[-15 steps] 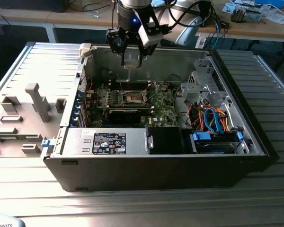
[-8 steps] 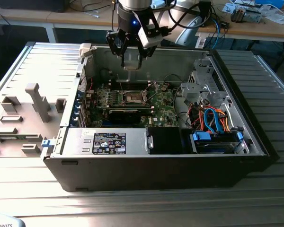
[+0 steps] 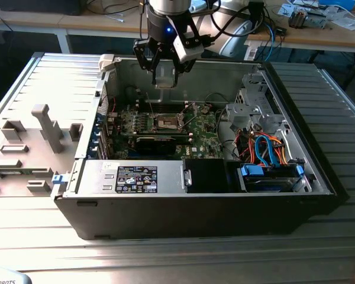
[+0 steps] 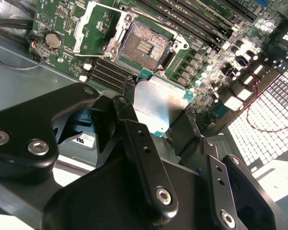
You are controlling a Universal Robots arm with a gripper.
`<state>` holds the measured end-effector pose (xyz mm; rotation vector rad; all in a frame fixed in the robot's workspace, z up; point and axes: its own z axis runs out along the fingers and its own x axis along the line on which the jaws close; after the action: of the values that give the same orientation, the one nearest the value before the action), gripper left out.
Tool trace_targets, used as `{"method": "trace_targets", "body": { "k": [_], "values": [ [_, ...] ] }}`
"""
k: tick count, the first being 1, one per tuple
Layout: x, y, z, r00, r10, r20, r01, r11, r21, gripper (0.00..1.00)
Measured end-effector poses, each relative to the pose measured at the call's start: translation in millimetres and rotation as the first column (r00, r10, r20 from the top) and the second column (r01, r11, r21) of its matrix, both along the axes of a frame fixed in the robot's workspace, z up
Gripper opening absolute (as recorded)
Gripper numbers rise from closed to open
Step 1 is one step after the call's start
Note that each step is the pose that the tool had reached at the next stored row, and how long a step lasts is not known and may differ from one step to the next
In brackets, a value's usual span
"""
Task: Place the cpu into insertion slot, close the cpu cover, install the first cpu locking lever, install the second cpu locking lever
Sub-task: 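Place the cpu into insertion slot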
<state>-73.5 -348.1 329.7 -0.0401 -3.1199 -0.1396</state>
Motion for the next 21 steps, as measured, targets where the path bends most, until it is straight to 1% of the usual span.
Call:
{"method": "trace_targets", "body": {
  "k": [13, 21],
  "values": [
    [0.2, 0.0, -2.6, 1.0, 0.0, 0.0002, 0.0, 1.0, 0.0001, 0.54],
    [0.2, 0.0, -5.2, 1.0, 0.0, 0.0001, 0.0, 1.0, 0.0, 0.54]
  ]
}}
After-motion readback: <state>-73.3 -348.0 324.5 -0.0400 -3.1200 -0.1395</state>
